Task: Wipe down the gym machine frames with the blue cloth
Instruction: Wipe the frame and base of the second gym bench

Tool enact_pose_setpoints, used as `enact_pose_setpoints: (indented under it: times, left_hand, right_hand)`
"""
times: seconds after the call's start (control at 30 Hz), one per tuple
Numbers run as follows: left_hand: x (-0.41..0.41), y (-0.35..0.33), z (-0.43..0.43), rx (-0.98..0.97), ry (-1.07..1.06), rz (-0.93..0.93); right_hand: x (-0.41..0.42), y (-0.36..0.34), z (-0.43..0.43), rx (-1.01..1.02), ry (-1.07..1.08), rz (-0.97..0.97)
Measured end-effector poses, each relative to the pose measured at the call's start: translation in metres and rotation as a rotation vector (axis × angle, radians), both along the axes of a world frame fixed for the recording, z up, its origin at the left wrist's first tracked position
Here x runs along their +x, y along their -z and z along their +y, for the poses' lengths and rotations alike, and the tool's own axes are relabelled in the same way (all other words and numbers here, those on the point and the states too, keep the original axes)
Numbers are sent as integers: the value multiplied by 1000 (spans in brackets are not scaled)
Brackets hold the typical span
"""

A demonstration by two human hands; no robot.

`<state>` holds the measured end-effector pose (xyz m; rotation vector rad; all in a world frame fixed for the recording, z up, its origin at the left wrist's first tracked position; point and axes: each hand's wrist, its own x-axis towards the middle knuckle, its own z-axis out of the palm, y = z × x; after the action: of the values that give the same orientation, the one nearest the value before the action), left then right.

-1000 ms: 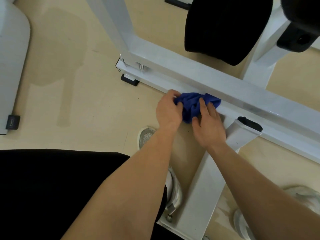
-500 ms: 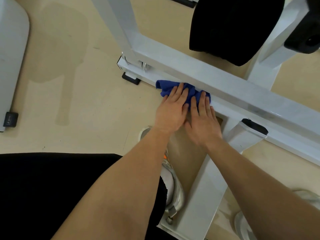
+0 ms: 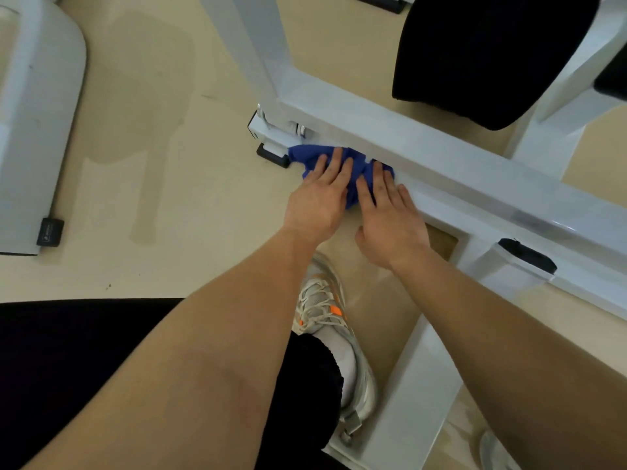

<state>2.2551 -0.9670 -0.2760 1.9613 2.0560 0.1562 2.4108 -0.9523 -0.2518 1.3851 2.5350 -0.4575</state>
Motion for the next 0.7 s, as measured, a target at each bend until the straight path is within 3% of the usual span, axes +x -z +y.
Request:
enact_pose_setpoints:
  times: [0.17,0.37,0.5,0.7]
  left_hand:
    - [23,1,-2,29,180,3]
    - [-26,1,11,11,-27,-72]
    - [-27,1,11,-33,-5,-3]
    - [19,-9,3,-73,150,21]
  right_hand:
    - [47,0,-10,-13,30,-96]
    - [7,-1,8,-91,-25,-23]
    - [-12,-3,6,-82,5,8]
    - [38,-4,-20,-65,162,-59]
